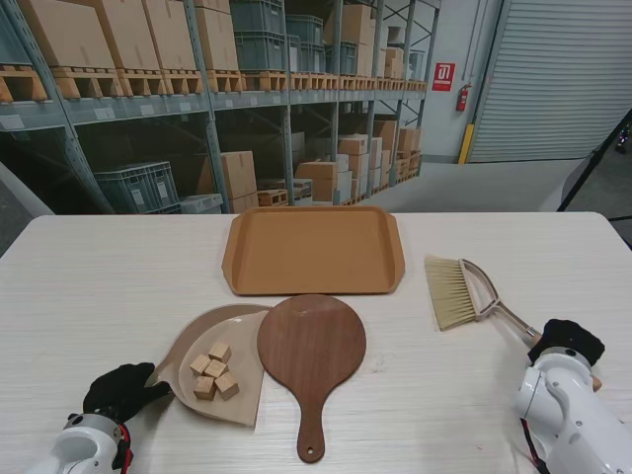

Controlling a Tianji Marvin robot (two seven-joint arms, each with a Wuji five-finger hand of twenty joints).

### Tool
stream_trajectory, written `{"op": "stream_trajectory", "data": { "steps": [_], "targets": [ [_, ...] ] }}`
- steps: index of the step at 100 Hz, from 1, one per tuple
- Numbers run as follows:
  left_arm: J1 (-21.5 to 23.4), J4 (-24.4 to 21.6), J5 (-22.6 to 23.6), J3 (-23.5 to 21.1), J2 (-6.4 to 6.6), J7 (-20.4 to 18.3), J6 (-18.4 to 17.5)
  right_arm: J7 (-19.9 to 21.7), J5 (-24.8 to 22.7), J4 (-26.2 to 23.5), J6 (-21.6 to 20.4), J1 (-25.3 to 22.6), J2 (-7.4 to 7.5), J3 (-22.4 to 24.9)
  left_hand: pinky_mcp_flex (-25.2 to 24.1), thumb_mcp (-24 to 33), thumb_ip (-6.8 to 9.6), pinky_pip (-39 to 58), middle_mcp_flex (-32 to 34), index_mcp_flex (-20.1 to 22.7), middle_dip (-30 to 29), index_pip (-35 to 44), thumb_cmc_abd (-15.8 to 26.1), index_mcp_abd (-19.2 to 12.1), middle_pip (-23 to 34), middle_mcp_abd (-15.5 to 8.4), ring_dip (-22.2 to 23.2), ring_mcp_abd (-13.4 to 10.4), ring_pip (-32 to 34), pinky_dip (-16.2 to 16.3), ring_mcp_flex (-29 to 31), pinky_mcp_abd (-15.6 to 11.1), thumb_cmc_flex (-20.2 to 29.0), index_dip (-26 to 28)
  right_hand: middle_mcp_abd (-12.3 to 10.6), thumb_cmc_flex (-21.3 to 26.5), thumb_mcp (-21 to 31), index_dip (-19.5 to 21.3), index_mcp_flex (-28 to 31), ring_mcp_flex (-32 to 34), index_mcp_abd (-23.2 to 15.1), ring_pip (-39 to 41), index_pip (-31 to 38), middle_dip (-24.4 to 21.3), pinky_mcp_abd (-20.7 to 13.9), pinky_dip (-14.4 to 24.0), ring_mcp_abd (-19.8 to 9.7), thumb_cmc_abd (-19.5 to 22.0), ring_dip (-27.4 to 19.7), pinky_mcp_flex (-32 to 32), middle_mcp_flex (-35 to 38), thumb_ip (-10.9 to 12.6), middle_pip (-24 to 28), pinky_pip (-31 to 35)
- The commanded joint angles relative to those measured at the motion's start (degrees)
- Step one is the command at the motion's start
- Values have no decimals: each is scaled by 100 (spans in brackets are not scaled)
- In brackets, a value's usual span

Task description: Sweep wood blocks off a wooden cutting board into a dustpan and pour them into a container

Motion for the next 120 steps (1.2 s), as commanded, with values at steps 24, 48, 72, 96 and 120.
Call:
{"op": "stream_trajectory", "data": {
  "steps": [24,48,72,96,120],
  "targets": [
    [46,-20,-8,11,-16,-109,13,120,-152,-316,-277,-232,16,117,99,579,43,461,422,612,-61,330,457,-271,8688,-2096,-39,-1434,77,-66,366,-282,497,68,162,-341,181,-248,-256,-264,118,-357,-522,-223,169,172,4,207,149,-289,-410,115,-120,-301],
    [50,-22,-13,7,-16,-111,15,296,-271,-449,-405,-302,46,142,98,580,43,461,420,610,-61,329,458,-276,8686,-2094,-39,-1434,77,-65,366,-283,502,69,181,-679,-475,-202,-302,-424,146,-591,-731,-307,217,207,9,591,152,-473,-551,226,-257,-539],
    [59,-29,-10,5,-16,-114,21,457,-346,-539,-490,-359,70,172,97,578,42,461,422,615,-67,329,462,-269,8675,-2089,-38,-1434,77,-65,366,-283,502,70,198,-892,-884,-90,-314,-584,191,-732,-972,-340,248,233,25,926,153,-629,-692,390,-356,-713],
    [55,-28,-5,6,-14,-122,18,465,-376,-580,-650,-397,77,222,96,580,40,459,426,610,-68,327,459,-268,8674,-2086,-41,-1429,72,-65,370,-276,516,70,215,-1163,-1446,227,-276,-691,265,-835,-1304,-361,280,294,49,1402,165,-739,-787,702,-428,-869],
    [53,-30,-1,7,-15,-121,28,382,-409,-862,-950,-536,57,353,101,576,35,459,426,610,-69,325,470,-263,8674,-2086,-42,-1426,70,-64,372,-277,521,73,241,-1246,-1675,311,-301,-810,291,-924,-1427,-388,320,293,69,1547,147,-850,-869,706,-498,-973]
  ]
}}
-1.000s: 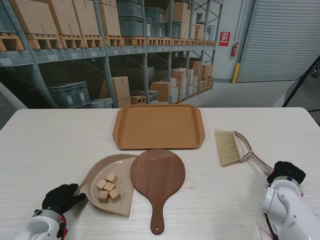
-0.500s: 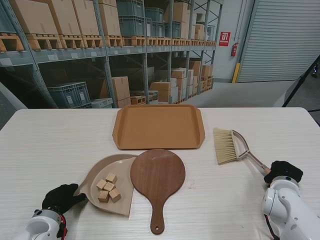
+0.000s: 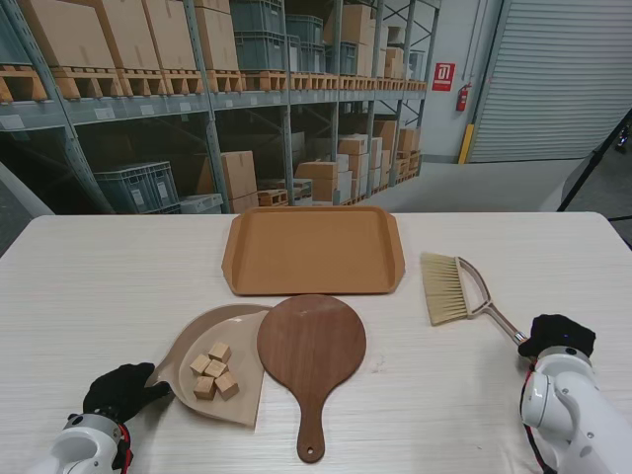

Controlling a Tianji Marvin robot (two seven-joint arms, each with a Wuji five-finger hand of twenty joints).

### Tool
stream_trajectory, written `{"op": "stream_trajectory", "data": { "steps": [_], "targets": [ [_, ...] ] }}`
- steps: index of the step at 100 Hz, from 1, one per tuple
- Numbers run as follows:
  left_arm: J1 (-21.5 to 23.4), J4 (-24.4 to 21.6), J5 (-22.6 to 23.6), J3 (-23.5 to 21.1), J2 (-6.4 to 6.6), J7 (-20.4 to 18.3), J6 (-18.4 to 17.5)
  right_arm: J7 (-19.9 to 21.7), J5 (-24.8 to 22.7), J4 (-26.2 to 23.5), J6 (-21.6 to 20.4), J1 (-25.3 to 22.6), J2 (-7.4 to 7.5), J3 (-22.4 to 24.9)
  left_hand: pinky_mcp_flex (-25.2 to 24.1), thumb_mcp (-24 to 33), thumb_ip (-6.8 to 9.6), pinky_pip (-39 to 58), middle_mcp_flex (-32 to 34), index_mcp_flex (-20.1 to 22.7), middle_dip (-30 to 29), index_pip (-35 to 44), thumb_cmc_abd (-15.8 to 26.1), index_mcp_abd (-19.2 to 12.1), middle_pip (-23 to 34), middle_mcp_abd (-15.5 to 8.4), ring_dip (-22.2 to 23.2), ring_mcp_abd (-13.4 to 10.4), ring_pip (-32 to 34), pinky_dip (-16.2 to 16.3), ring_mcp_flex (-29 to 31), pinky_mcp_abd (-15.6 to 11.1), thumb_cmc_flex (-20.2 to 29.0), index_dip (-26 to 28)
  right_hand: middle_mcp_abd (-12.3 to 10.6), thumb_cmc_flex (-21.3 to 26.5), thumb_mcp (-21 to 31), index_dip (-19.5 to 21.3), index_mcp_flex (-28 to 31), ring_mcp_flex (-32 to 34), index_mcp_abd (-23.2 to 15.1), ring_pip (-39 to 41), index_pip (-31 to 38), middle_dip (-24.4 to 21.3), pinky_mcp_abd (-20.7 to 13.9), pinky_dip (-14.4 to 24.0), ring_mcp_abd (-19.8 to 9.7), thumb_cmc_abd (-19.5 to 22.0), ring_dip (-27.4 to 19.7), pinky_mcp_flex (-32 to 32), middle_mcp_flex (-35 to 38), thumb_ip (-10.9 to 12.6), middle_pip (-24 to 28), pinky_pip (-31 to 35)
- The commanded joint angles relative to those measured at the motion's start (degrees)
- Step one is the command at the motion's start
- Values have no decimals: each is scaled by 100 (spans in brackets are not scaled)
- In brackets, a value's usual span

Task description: Sweep wood blocks off a wooden cutting board into a dustpan and pour them into a container

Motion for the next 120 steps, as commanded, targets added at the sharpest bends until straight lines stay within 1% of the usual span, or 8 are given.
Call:
{"op": "stream_trajectory", "data": {
  "steps": [1,28,50,69,89,96,108,120],
  "targets": [
    [45,-21,3,10,-14,-118,22,0,-28,-190,-117,-104,-12,28,100,577,36,459,426,610,-53,325,474,-260,8702,-2086,-42,-1426,70,-64,372,-277,521,72,193,-98,-40,123,-104,-176,121,-121,-67,-92,287,144,70,103,80,-112,-269,158,-85,-108],
    [45,-22,-4,9,-15,-114,36,-185,71,-797,-850,-281,-59,236,96,570,32,458,423,612,-51,326,484,-258,8705,-2079,-42,-1431,68,-63,365,-271,520,78,203,-103,-126,164,-88,-198,122,-219,-141,-118,300,159,87,176,53,-136,-270,174,-144,-154],
    [42,-19,-9,10,-15,-115,34,-123,899,-1078,-1306,-132,-123,97,95,569,32,457,421,608,-50,324,480,-254,8707,-2082,-41,-1434,72,-62,369,-275,524,82,207,-121,-179,195,-115,-281,136,-404,-191,-164,315,127,104,282,-8,-230,-330,170,-233,-303],
    [36,-12,-32,11,-21,-100,56,-69,1756,-1219,-1684,87,-192,-140,94,570,33,458,425,612,-50,324,483,-250,8708,-2073,-40,-1421,73,-62,365,-272,528,84,208,-269,-444,165,-190,-437,106,-1030,-366,-347,425,35,116,475,-192,-479,-407,159,-569,-833],
    [50,-18,-39,-3,-25,-81,65,-287,2380,-1246,-1962,359,-293,-461,90,570,33,456,422,604,-49,319,488,-241,8711,-2078,-40,-1425,75,-60,365,-263,533,89,217,-495,-849,-63,-362,-524,167,-1600,-714,-581,473,-72,76,670,-389,-618,-448,121,-948,-1358],
    [53,-17,-42,-7,-26,-76,66,-438,2519,-1203,-2045,474,-335,-588,89,572,34,456,422,610,-49,321,493,-236,8711,-2078,-41,-1423,75,-60,364,-263,537,92,227,-555,-970,-226,-348,-483,393,-1684,-904,-636,459,-108,65,741,-420,-604,-409,110,-991,-1485],
    [56,-15,-51,-15,-28,-70,65,-663,2864,-1018,-2286,703,-415,-814,84,567,32,457,422,614,-49,327,495,-245,8711,-2078,-41,-1419,76,-57,365,-268,531,100,263,-598,-1058,-448,-377,-497,556,-1830,-1135,-730,458,-197,29,821,-479,-647,-450,109,-1123,-1719],
    [54,-6,-56,-19,-29,-65,51,-825,3312,-738,-2544,938,-503,-1068,83,567,32,459,422,610,-49,327,499,-243,8711,-2078,-41,-1418,76,-55,365,-263,532,105,271,-619,-1070,-538,-496,-534,707,-1968,-1241,-826,404,-259,-26,856,-548,-680,-486,102,-1252,-1879]
  ]
}}
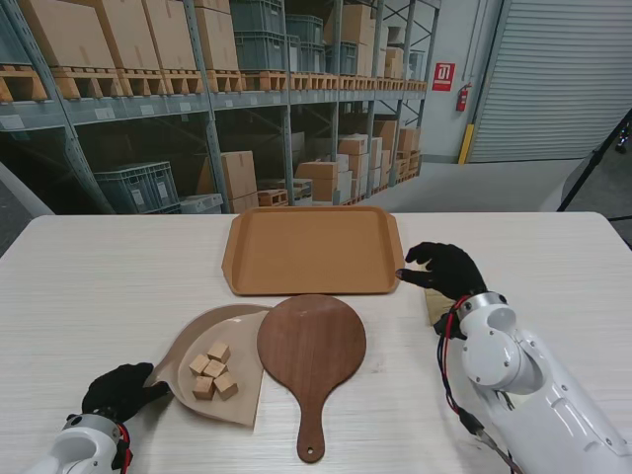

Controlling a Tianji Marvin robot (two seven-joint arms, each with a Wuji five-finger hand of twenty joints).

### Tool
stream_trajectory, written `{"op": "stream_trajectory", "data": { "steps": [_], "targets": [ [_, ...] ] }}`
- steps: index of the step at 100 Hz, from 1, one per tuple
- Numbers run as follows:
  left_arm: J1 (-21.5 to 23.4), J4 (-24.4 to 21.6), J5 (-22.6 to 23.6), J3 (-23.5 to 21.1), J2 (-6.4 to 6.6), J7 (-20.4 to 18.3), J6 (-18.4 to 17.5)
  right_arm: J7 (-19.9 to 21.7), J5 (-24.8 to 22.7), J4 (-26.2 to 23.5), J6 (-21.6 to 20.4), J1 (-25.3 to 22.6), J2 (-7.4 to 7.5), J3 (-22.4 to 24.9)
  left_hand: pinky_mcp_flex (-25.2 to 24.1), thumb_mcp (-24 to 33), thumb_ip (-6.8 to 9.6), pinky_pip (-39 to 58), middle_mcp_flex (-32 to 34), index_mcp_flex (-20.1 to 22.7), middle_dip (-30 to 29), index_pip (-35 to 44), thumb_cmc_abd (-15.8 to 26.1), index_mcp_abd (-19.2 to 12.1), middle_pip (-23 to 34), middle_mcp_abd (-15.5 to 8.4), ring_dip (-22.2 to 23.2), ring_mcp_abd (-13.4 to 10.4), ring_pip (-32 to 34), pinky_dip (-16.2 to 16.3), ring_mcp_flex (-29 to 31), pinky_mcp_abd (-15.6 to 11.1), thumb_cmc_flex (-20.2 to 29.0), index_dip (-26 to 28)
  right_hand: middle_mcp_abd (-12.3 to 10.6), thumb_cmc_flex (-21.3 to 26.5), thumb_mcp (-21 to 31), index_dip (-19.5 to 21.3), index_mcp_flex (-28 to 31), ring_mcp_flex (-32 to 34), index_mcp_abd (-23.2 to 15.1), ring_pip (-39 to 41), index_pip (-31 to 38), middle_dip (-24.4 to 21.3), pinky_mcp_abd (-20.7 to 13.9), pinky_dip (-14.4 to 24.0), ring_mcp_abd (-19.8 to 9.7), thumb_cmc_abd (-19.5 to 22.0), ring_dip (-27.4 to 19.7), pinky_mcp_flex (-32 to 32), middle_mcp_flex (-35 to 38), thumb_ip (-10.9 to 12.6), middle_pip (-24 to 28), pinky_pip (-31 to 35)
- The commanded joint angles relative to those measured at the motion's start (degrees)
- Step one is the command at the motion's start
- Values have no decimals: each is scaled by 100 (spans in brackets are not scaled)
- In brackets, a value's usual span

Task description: Sweep wood blocks off a wooden cutting board into a dustpan and pour them into a container

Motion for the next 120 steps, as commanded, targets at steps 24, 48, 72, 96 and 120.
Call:
{"op": "stream_trajectory", "data": {
  "steps": [24,48,72,96,120],
  "targets": [
    [58,-5,-13,-16,-24,-82,10,117,978,688,-477,403,-256,-588,83,566,32,458,421,604,-50,324,503,-244,8712,-2076,-42,-1418,76,-53,365,-262,531,112,62,-320,-90,-184,-398,-187,58,-293,-232,-201,72,-124,-143,224,-203,-50,-345,35,-187,-280],
    [89,-17,0,-31,-30,-53,31,245,1459,1103,-772,548,-316,-896,82,564,30,457,421,605,-50,323,524,-238,8712,-2076,-43,-1416,76,-52,363,-263,527,121,1,-571,-516,-209,-505,-274,-33,-302,-84,-242,14,-8,-213,613,-220,-9,-498,-63,-108,-255],
    [163,-56,21,-65,-38,-17,75,302,1885,1172,-722,556,-381,-1052,60,562,26,453,411,601,-50,316,555,-231,8711,-2058,-43,-1402,73,-50,351,-259,527,133,26,-696,-870,-284,-568,-402,20,-292,-16,-282,-26,43,-201,920,-236,-96,-573,6,-79,-330],
    [300,-137,46,-166,-53,19,130,333,1939,1197,-750,551,-385,-1122,20,565,13,457,386,586,-42,322,551,-217,8727,-2015,-34,-1360,89,-31,332,-237,616,148,39,-754,-818,-309,-551,-431,-17,-226,26,-261,-8,111,-183,1029,-214,-102,-582,77,-19,-304],
    [459,-244,83,-295,-76,83,212,409,2005,1167,-666,503,-373,-1089,-64,550,11,444,370,571,-23,337,633,-191,8779,-1996,-22,-1327,117,-12,314,-305,608,207,27,-780,-710,-282,-432,-397,-68,-159,113,-222,21,178,-149,1050,-181,-91,-528,74,30,-262]
  ]
}}
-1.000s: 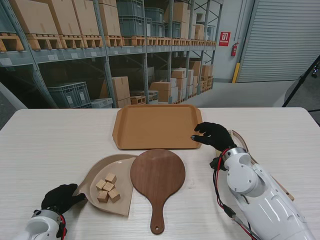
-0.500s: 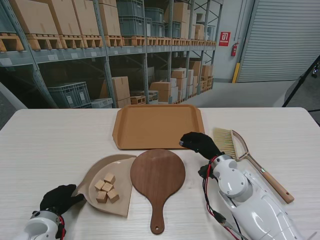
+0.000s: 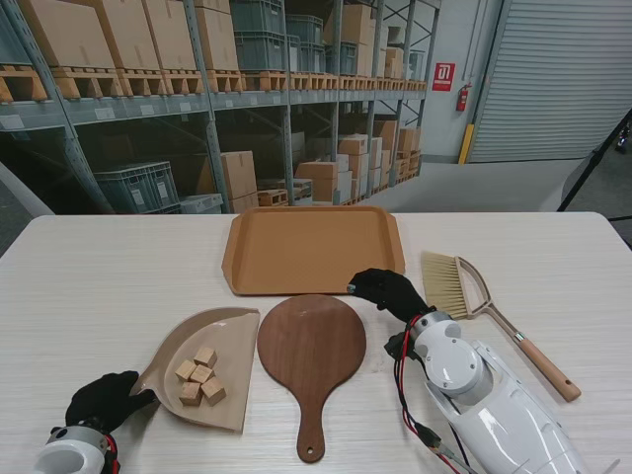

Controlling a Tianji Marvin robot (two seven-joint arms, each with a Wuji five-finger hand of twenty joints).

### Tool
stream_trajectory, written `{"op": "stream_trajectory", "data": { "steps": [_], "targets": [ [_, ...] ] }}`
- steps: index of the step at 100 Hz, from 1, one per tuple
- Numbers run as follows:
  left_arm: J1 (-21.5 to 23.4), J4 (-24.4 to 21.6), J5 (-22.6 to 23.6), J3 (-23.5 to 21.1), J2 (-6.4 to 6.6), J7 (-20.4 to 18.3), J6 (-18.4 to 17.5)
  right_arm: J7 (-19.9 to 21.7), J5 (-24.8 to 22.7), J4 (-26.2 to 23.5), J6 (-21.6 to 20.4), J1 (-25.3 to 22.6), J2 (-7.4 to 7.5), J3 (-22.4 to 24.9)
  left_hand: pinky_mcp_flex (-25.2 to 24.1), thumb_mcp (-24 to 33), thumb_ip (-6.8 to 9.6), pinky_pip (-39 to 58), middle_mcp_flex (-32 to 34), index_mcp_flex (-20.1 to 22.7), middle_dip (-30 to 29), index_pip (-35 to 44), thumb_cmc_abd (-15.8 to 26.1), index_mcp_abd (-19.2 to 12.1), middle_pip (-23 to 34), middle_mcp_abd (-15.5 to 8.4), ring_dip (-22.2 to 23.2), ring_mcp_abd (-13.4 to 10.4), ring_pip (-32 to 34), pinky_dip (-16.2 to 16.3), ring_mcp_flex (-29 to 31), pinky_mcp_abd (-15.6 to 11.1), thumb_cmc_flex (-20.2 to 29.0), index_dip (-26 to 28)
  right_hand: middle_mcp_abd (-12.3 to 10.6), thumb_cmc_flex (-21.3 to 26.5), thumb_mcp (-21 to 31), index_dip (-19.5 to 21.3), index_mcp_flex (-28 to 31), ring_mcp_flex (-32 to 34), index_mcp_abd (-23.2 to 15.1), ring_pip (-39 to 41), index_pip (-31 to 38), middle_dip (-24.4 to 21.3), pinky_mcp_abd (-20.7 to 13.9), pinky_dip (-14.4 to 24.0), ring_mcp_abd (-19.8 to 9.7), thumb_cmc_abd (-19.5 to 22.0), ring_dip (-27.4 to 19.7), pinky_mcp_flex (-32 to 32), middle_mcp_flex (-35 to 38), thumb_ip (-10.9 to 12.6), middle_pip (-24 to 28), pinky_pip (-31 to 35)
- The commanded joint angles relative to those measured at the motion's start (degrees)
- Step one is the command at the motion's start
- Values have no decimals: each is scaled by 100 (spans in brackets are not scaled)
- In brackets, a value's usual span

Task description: Sweep wood blocks off a wooden cutting board into a dustpan and pour them into a container

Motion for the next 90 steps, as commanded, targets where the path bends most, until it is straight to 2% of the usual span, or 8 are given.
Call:
{"op": "stream_trajectory", "data": {
  "steps": [1,22,52,73,90],
  "targets": [
    [109,-93,6,-48,-27,-58,40,122,24,-24,59,-74,-8,5,-59,549,11,445,372,568,43,338,634,-188,8787,-1994,-20,-1329,122,-10,316,-310,608,120,2,-209,-9,-12,-17,-114,-149,60,120,-23,28,175,-78,128,-35,-40,-84,34,152,-50],
    [211,-250,-253,-155,-83,38,99,281,162,-72,127,-101,14,31,-56,559,15,556,425,577,184,396,696,-51,9146,-1968,84,-1387,480,91,381,-243,696,293,16,-198,59,13,45,-75,-150,125,134,37,65,247,-45,164,14,-33,-14,34,185,16],
    [242,-430,-717,-211,-186,276,315,421,153,-80,101,-121,55,61,0,569,23,713,530,637,314,389,693,55,9376,-1951,146,-1402,825,197,501,-190,757,418,26,-172,61,38,77,-81,-152,136,103,88,79,294,-39,183,44,-52,10,28,164,18],
    [201,-548,-848,-265,-206,278,339,445,134,-71,51,-123,67,83,20,568,25,729,561,664,344,384,680,71,9407,-1949,145,-1403,879,216,527,-181,764,466,32,-165,54,58,78,-92,-157,134,91,110,78,313,-38,190,54,-63,4,29,152,9],
    [2,-551,-991,-305,-206,192,316,458,175,-68,22,-126,65,86,25,568,27,729,567,669,358,371,678,73,9410,-1958,134,-1414,893,225,534,-176,763,494,32,-157,44,75,82,-97,-163,134,83,126,81,328,-30,185,62,-65,8,32,147,3]
  ]
}}
